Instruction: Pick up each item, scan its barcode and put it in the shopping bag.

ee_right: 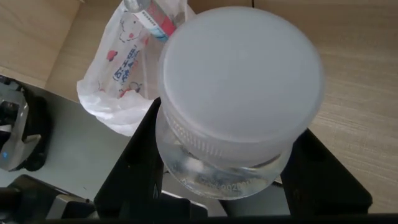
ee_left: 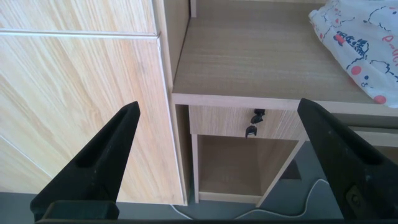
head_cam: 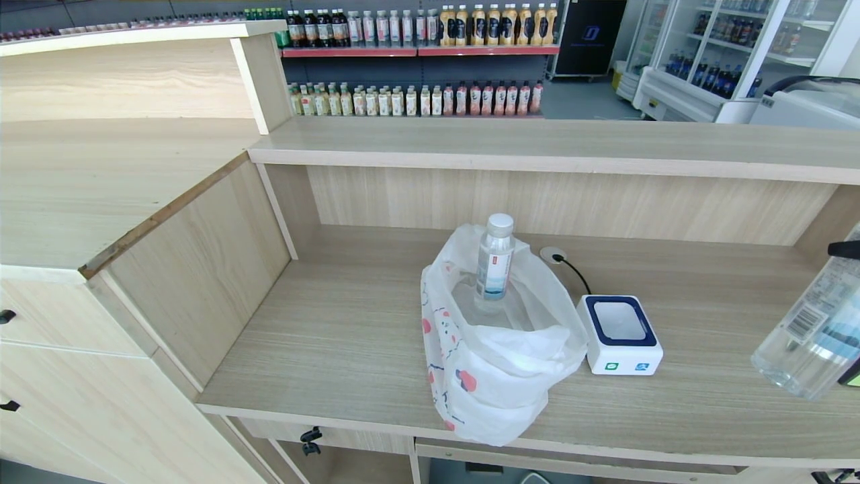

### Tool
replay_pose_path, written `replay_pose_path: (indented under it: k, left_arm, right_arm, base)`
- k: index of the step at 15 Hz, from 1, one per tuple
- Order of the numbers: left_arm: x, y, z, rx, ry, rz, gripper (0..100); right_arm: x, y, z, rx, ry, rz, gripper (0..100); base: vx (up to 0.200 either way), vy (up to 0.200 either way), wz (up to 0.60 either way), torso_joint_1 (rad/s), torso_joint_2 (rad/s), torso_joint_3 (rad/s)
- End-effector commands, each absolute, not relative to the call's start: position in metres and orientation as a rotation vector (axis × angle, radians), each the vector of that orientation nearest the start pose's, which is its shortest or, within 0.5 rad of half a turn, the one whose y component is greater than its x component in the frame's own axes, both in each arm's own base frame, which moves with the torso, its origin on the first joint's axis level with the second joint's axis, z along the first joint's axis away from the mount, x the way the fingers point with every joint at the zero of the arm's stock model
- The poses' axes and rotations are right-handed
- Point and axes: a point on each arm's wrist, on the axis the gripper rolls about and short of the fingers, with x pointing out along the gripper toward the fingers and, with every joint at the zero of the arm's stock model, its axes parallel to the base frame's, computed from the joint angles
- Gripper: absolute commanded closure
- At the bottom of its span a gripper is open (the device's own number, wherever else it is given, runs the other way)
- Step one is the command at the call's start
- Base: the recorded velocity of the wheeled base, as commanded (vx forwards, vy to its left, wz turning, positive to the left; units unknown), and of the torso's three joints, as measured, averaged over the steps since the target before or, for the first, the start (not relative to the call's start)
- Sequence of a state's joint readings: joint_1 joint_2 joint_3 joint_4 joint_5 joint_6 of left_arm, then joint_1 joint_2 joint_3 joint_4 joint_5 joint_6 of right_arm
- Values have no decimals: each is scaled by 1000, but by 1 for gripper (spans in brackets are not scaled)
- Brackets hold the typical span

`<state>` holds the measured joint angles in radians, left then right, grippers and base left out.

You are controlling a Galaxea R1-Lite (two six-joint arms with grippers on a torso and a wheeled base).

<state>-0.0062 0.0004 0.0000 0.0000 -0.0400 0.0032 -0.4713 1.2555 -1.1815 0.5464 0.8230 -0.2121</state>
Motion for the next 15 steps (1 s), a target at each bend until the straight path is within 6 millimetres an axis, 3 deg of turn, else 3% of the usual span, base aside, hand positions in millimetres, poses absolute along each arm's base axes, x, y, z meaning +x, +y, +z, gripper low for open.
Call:
replay_pose_path:
  k: [1, 4, 12, 15]
  left_arm:
    - [-23, -1, 76, 3, 1, -46, 0]
    - [-23, -1, 76, 3, 1, -46, 0]
    - [-23, -1, 76, 3, 1, -46, 0]
    - [-23, -1, 76, 3, 1, -46, 0]
  right_arm:
    - [155, -58, 289, 163, 467, 406, 100]
    - [155, -57, 290, 150, 461, 412, 100]
    - [160, -53, 292, 84, 428, 449, 100]
    - [179, -53, 288, 69, 419, 488, 100]
  base:
    - [0, 0, 0, 0, 0, 0]
    - [0, 0, 0, 0, 0, 0]
    - [0, 0, 600, 4, -1, 4]
    - [0, 0, 200, 2, -1, 2]
